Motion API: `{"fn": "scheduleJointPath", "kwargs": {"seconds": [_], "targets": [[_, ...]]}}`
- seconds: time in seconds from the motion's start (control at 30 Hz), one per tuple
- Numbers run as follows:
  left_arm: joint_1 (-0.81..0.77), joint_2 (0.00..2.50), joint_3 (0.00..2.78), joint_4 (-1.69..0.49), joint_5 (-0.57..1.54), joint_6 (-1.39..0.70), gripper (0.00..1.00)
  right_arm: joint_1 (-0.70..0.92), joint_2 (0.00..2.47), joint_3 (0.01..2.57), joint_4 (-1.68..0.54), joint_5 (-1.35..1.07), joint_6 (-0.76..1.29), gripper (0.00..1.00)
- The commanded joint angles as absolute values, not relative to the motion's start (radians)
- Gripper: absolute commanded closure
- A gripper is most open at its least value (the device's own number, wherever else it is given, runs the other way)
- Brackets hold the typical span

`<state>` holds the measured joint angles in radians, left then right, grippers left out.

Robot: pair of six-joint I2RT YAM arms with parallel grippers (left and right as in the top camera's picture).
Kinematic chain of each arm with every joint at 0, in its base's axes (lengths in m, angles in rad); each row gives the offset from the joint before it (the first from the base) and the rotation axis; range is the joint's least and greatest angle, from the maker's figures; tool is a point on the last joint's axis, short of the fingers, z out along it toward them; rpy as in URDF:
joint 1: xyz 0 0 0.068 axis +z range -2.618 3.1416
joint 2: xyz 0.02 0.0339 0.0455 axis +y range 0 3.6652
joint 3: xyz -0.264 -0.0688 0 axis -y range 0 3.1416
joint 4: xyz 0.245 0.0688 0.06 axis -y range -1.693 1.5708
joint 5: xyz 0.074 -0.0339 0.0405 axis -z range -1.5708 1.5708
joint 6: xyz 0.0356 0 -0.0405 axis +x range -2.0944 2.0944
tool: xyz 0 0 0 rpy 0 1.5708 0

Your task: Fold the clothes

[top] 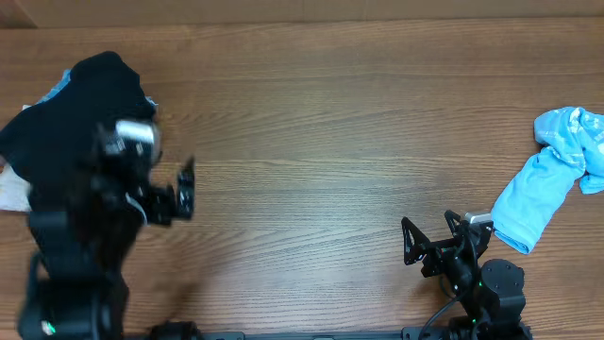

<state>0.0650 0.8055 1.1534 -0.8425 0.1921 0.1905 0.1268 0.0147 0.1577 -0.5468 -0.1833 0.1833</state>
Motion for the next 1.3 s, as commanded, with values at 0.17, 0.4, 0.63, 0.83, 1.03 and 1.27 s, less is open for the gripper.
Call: {"fn": "scheduleJointPath", "kwargs": {"seconds": [0.17, 0.4, 0.63, 0.83, 1.03, 1.27], "targets": [[0.065, 0.324, 0.541, -0.636, 0.264, 0.186, 0.0, 0.129, 0.003, 0.15, -0.547, -0.187, 0.186, 0.0], [0.065, 0.057, 0.265, -0.567, 0.29, 0.185, 0.0, 0.129, 0.003, 0.15, -0.547, -0.187, 0.186, 0.0], [0.065, 0.003, 0.15, -0.507, 0.289, 0.183, 0.0, 0.129, 0.003, 0.15, -0.547, -0.187, 0.186, 0.0], [0.065, 0.005, 0.138, -0.489, 0.262, 0.183, 0.0, 0.129, 0.003, 0.15, -0.547, -0.187, 0.186, 0.0], [0.065, 0.006, 0.138, -0.489, 0.262, 0.183, 0.0, 0.129, 0.003, 0.15, -0.547, -0.187, 0.186, 0.0], [0.062, 0.006, 0.138, -0.489, 0.262, 0.183, 0.0, 0.129, 0.003, 0.15, -0.547, -0.187, 0.186, 0.0]]}}
